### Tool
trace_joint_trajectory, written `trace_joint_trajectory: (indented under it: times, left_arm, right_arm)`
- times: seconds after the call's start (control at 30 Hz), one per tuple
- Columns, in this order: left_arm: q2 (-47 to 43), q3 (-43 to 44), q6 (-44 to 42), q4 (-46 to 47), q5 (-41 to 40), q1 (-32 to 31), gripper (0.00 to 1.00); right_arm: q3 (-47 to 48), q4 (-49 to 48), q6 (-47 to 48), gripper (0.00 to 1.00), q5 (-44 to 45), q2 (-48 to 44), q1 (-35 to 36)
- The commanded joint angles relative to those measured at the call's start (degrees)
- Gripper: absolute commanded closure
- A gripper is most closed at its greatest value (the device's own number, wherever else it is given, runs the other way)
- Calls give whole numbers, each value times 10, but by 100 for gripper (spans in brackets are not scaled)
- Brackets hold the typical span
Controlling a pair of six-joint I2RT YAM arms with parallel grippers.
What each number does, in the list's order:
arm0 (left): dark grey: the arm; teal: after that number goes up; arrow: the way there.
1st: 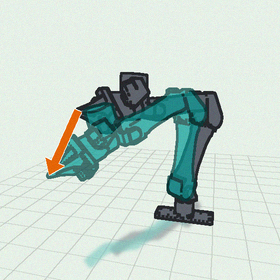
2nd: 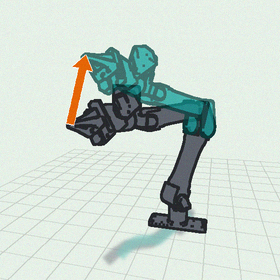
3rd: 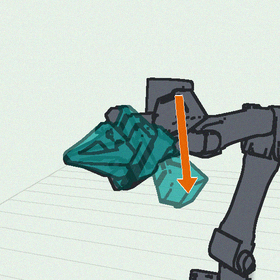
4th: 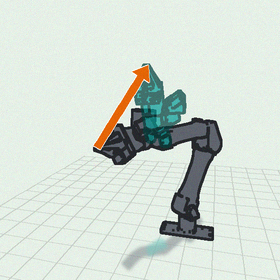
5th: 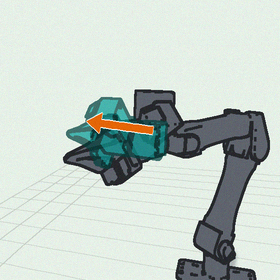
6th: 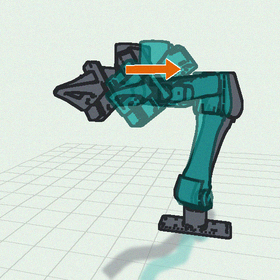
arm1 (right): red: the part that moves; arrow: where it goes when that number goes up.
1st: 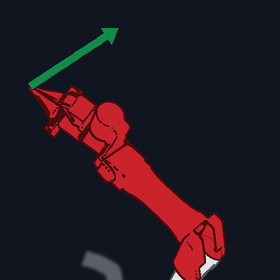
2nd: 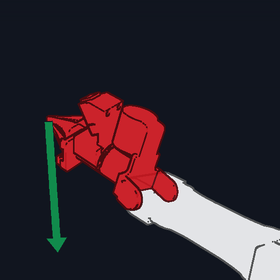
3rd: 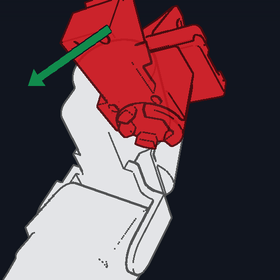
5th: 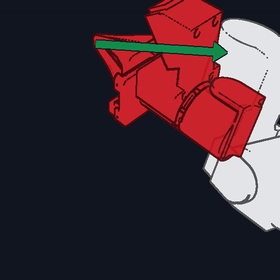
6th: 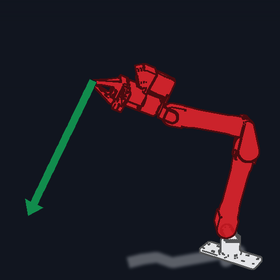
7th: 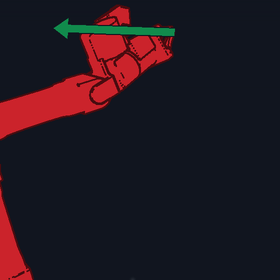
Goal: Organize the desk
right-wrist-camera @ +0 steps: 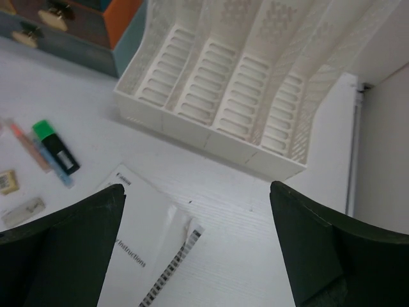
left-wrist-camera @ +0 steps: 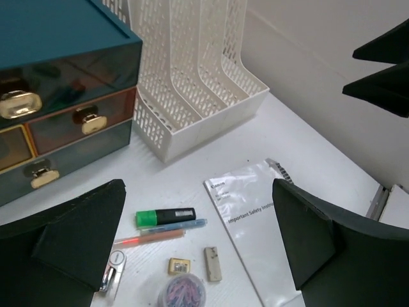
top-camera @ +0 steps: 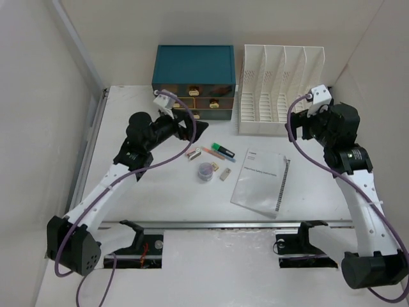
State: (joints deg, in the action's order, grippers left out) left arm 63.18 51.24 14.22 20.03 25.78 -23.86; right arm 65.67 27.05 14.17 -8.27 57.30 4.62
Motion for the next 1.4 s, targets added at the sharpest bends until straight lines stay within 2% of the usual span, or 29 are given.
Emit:
trace_joint_trajectory:
  times: [0.0, 0.1, 0.13, 0.23, 0.3, 0.4, 0.53, 0.67, 0.7, 0.87, 1.1, 1.37]
  left_arm:
    - [47, 67, -31, -66, -41, -55, 2]
    - [87, 91, -40, -108, -63, -94, 5]
    - [106, 103, -46, -126, -86, -122, 5]
    - [136, 109, -53, -142, -118, -182, 6]
    - [168, 115, -65, -164, -161, -217, 8]
    - [202, 121, -60, -184, -195, -266, 11]
    - [247, 132, -45, -190, -195, -276, 25]
    - [278, 142, -39, -195, -200, -282, 27]
    - [294, 148, -34, -201, -206, -287, 31]
    - [338, 163, -34, -217, -191, -292, 39]
    - [371, 175, -34, -228, -170, -298, 51]
    - [410, 186, -34, -233, -145, -303, 53]
  right_arm:
    - [-41, -70, -1, 0, 79, -67, 17]
    - [-78, -103, 16, 0, 189, -89, 41]
    - [-94, -131, 22, 0, 267, -94, 63]
    - [-150, -160, 32, 0, 330, -106, 82]
    - [-165, -147, 19, 0, 295, -100, 82]
    - [-116, -60, -4, 0, 175, -58, 59]
    - [-101, -31, -15, 3, 114, -13, 59]
    - [-89, 17, -43, 2, 38, 42, 51]
    - [-89, 23, -52, 2, 10, 48, 45]
    - [-83, 26, -79, 2, -14, 83, 22]
    - [-63, 43, -98, 2, -97, 166, -30]
    - [-58, 54, -103, 3, -177, 238, -73]
